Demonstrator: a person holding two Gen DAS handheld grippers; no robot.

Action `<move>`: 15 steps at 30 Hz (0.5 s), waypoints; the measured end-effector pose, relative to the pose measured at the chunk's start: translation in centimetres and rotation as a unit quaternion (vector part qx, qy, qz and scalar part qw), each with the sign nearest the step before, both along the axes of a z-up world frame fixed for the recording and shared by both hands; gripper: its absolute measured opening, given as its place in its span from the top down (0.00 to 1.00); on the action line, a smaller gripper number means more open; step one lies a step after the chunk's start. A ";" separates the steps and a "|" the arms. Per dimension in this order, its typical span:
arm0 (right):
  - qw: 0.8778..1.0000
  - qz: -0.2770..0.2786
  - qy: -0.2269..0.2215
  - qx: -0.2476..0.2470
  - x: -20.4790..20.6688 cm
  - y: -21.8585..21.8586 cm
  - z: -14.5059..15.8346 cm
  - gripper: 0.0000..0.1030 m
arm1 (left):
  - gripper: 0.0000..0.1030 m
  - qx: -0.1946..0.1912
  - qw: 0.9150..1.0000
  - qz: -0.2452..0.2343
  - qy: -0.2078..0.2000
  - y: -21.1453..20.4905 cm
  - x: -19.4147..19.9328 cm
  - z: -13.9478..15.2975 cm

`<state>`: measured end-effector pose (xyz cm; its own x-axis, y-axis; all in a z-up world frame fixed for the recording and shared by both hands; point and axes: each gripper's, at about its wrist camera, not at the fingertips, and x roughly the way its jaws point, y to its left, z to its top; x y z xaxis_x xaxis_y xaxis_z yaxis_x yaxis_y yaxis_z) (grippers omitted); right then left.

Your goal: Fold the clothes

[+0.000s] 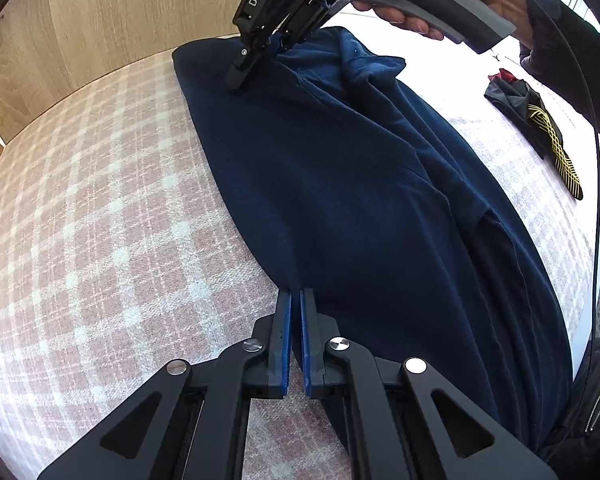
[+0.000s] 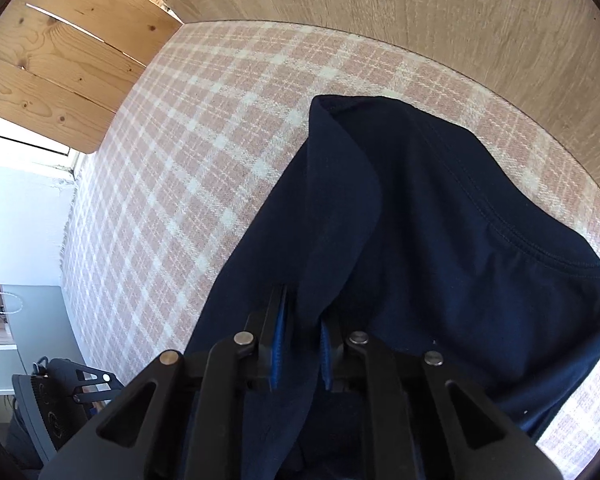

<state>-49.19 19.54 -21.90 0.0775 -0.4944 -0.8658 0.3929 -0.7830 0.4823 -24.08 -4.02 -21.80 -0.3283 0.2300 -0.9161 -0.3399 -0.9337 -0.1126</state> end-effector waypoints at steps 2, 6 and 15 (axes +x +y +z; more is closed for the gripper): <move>0.999 -0.008 -0.001 -0.036 -0.4 0.4 0.8 0.93 | 0.97 -0.013 1.000 0.009 0.000 -0.8 0.3 -0.2; 0.998 0.000 0.012 0.055 -0.6 0.9 0.0 0.79 | 0.98 -0.005 0.999 0.033 -0.002 -2.5 0.5 -0.1; 0.999 -0.021 -0.002 0.042 -1.4 2.0 -0.3 0.60 | 0.97 0.070 0.997 0.029 0.015 -2.6 -0.5 3.0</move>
<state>-50.55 21.50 -22.17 0.0620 -0.4236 -0.9037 0.3576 -0.8359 0.4164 -24.59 -6.58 -18.78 -0.3718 0.3350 -0.8658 -0.2909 -0.9277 -0.2340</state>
